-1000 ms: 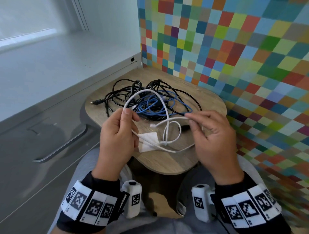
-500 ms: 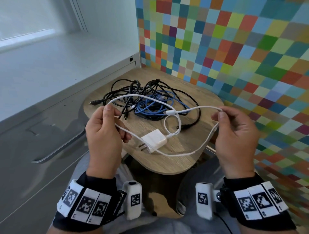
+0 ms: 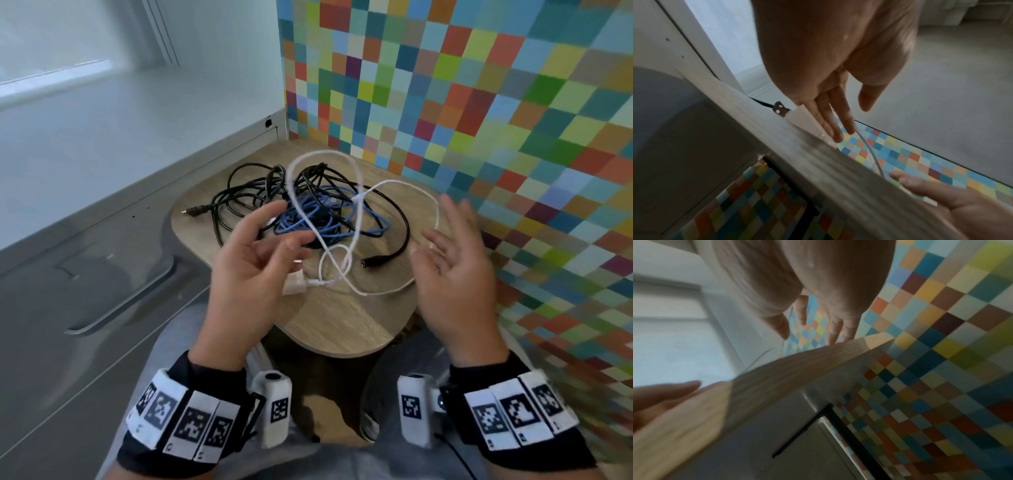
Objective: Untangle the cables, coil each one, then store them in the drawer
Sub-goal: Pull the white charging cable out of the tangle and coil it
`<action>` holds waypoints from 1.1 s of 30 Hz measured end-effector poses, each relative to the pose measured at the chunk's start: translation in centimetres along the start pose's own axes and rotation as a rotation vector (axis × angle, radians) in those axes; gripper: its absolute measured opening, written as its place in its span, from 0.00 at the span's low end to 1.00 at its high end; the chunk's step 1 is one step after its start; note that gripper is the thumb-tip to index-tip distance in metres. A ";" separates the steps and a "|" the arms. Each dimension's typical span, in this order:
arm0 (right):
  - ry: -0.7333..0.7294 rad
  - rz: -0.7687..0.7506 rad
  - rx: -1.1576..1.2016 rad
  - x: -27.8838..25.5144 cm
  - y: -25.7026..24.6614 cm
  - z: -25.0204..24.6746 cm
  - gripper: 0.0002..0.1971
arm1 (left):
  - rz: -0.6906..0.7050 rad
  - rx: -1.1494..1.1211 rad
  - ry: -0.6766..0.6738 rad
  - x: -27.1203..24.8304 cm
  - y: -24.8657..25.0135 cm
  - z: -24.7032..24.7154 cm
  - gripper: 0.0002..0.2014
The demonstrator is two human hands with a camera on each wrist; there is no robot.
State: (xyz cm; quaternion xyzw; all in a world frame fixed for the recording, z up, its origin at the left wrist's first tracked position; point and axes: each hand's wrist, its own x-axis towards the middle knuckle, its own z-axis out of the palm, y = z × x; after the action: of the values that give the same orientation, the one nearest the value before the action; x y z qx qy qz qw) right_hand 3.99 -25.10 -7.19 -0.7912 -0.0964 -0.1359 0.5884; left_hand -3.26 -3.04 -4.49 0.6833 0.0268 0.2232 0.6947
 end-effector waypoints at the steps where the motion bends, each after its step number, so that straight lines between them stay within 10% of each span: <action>1: -0.026 -0.080 -0.047 -0.3 -0.2 0.4 0.28 | -0.012 0.063 -0.058 -0.1 0.0 0.1 0.20; 4: -0.177 -0.280 -0.106 -1.3 -1.0 1.6 0.17 | 0.004 0.368 -0.217 -0.1 -0.1 0.1 0.21; 9: -0.423 -0.284 -0.302 -2.2 -0.9 3.0 0.27 | 0.190 0.912 -0.364 0.2 -1.4 -0.3 0.17; 15: -0.274 -0.363 -0.265 -1.8 0.0 2.7 0.13 | 0.219 1.049 -0.389 0.2 -1.8 -0.6 0.17; 26: -0.026 -0.268 -0.317 -0.3 1.0 0.4 0.16 | 0.156 0.365 0.197 0.6 -0.4 -1.6 0.05; 33: -0.123 -0.290 -0.276 -1.2 -0.6 1.5 0.29 | 0.099 0.182 0.130 0.4 -0.5 -0.7 0.09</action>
State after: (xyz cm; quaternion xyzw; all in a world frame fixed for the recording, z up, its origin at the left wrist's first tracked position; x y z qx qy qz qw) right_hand 2.81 -23.44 -7.47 -0.8490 -0.2256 -0.1825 0.4417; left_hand -3.04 -2.29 -4.89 0.7282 0.0581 0.2977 0.6146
